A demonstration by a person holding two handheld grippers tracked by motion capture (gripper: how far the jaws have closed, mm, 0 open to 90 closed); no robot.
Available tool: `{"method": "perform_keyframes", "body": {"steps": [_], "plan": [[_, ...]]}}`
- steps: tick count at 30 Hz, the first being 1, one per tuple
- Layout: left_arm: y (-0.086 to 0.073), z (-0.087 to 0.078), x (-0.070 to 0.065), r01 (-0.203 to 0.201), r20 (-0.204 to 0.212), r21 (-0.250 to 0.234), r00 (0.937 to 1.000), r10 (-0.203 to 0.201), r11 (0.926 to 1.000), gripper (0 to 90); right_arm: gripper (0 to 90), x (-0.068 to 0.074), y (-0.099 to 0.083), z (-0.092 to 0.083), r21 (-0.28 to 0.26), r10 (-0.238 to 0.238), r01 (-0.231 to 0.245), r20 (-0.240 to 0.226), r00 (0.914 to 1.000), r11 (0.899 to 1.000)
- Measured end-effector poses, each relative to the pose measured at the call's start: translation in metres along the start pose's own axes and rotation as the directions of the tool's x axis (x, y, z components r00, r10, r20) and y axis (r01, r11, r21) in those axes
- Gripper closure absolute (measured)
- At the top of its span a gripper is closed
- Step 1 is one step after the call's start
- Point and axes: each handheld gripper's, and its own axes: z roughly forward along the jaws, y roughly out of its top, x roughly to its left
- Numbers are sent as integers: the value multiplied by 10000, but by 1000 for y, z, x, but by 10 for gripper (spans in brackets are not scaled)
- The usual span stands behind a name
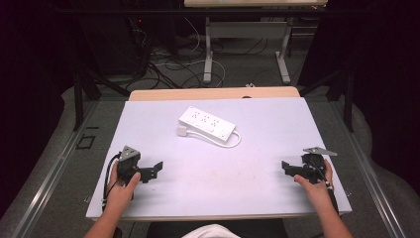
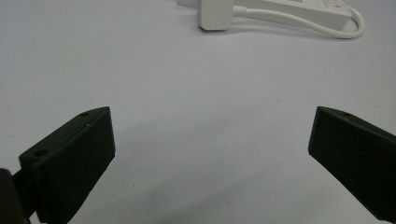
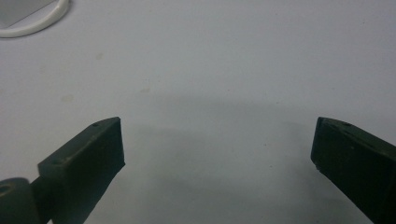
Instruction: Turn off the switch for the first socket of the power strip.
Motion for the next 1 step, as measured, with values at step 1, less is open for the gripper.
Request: {"method": "perform_keyframes", "body": {"steps": [1], "plan": [[0, 0, 0, 4, 9, 0, 10000, -4, 10000, 6, 22, 0, 0, 0, -5, -37, 37, -3, 10000, 10000]]}}
